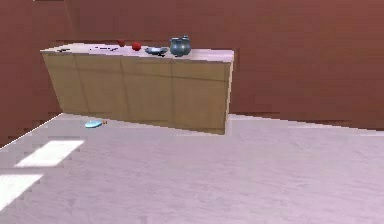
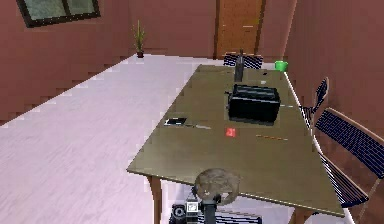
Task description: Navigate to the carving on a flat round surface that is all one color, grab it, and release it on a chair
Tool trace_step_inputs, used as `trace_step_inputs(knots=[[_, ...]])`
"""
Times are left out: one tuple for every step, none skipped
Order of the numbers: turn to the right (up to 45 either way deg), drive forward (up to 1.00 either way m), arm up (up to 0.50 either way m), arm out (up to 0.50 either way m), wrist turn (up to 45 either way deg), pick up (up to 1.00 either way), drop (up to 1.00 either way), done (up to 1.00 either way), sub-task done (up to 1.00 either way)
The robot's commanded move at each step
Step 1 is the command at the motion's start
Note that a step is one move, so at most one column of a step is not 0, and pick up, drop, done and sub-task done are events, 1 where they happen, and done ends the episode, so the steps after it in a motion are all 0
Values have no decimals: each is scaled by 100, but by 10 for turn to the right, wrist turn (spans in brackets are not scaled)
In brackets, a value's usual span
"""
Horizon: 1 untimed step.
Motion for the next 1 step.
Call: trace_step_inputs(knots=[[0,0,0,0,0,0,100,0,0]])
